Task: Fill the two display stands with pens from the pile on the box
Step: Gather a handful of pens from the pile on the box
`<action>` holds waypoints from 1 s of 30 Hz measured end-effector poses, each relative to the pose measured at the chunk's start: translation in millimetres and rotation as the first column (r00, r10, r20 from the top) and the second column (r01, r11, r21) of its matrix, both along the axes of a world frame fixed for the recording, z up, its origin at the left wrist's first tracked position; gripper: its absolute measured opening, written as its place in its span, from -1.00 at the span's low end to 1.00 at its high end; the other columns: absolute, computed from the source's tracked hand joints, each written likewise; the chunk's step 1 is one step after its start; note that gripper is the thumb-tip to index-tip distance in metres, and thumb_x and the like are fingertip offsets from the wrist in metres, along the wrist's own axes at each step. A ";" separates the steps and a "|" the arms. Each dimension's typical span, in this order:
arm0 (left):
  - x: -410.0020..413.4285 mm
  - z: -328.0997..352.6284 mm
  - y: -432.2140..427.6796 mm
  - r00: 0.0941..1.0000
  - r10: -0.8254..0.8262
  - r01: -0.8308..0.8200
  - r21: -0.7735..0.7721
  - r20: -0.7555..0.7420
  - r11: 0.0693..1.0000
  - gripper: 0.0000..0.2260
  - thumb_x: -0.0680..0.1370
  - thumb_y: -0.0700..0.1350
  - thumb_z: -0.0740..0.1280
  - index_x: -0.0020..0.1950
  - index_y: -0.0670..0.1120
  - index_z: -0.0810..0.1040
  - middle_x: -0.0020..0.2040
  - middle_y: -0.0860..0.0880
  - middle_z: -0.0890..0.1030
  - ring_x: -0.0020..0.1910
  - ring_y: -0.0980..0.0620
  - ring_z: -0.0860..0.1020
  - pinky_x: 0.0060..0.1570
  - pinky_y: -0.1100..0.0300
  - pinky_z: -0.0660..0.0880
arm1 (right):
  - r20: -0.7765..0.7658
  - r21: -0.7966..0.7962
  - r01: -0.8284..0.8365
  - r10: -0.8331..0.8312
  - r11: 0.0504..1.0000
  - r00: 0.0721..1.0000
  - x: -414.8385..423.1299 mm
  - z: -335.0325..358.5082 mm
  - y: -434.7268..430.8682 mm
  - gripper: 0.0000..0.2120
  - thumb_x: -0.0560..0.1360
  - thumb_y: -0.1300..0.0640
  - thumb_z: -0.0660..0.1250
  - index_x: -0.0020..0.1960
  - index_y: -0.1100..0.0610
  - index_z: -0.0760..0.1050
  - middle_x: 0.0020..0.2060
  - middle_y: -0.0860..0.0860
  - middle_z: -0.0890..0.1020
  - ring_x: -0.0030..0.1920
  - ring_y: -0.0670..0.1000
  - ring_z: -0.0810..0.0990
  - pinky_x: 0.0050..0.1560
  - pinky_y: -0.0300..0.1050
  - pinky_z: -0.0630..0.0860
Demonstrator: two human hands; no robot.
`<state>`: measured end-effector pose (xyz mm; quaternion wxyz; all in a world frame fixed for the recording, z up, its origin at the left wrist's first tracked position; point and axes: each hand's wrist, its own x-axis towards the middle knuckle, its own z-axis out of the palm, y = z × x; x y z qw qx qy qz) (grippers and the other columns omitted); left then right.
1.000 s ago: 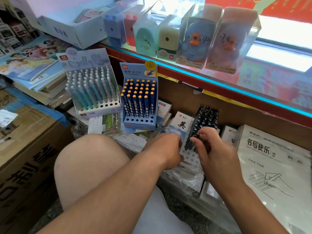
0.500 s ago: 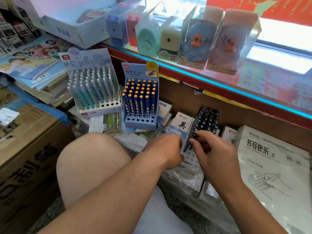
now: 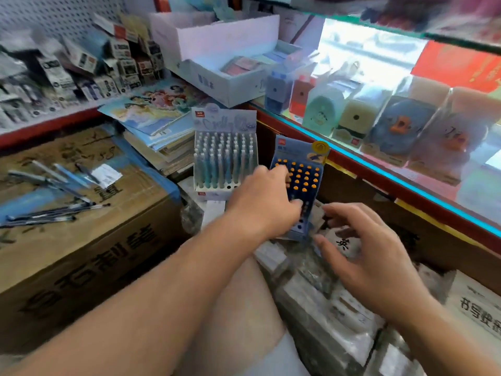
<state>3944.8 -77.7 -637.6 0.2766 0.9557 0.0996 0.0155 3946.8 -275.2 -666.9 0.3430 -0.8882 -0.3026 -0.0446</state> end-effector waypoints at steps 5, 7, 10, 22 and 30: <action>-39.4 31.1 116.5 0.982 0.187 -0.188 0.024 0.004 0.982 -0.42 0.55 0.16 0.42 0.49 0.03 0.34 0.42 -0.06 0.41 0.34 -0.05 0.46 0.23 0.09 0.41 | -0.034 -0.047 -0.270 0.269 0.962 0.963 31.1 18.6 106.0 -0.39 0.46 -0.15 0.43 0.48 -0.11 0.36 0.27 -0.22 0.41 0.24 -0.19 0.46 0.33 -0.14 0.47; -63.8 30.9 166.0 0.961 0.270 -0.268 0.042 -0.056 0.963 -0.32 0.55 0.22 0.41 0.57 0.04 0.23 0.53 -0.05 0.29 0.46 -0.06 0.36 0.33 0.06 0.37 | -0.048 -0.094 -0.389 0.386 0.916 0.921 39.2 23.4 155.4 -0.32 0.47 -0.19 0.43 0.53 -0.16 0.28 0.34 -0.20 0.36 0.32 -0.16 0.41 0.37 -0.14 0.41; -106.0 19.3 234.5 0.904 0.408 -0.398 0.096 -0.127 0.912 -0.12 0.49 0.35 0.40 0.65 0.11 0.03 0.63 -0.01 0.07 0.59 -0.15 0.18 0.50 -0.09 0.29 | -0.054 -0.234 -0.542 0.545 0.807 0.836 43.0 23.6 233.8 -0.20 0.48 -0.28 0.41 0.60 -0.17 0.13 0.50 -0.11 0.24 0.50 -0.04 0.27 0.48 -0.09 0.29; -222.8 -62.2 365.4 0.617 0.740 -0.682 0.286 -0.268 0.673 0.01 0.44 0.45 0.35 0.66 0.17 -0.18 0.66 -0.09 -0.14 0.64 -0.22 -0.06 0.55 -0.26 0.14 | -0.008 -0.601 -0.652 0.812 0.462 0.583 -20.0 -37.8 464.4 -0.19 0.52 -0.28 0.33 0.62 -0.19 -0.02 0.62 -0.01 -0.03 0.60 0.14 0.02 0.50 0.24 0.24; -249.5 -93.2 384.3 0.564 0.755 -0.694 0.303 -0.334 0.653 0.05 0.42 0.45 0.35 0.66 0.10 -0.19 0.67 -0.11 -0.09 0.64 -0.17 -0.02 0.56 -0.15 0.16 | 0.054 -0.654 -0.647 0.877 0.392 0.477 -36.6 -71.8 505.5 -0.33 0.55 -0.31 0.27 0.57 -0.14 0.19 0.52 0.03 0.21 0.51 0.12 0.21 0.48 0.12 0.27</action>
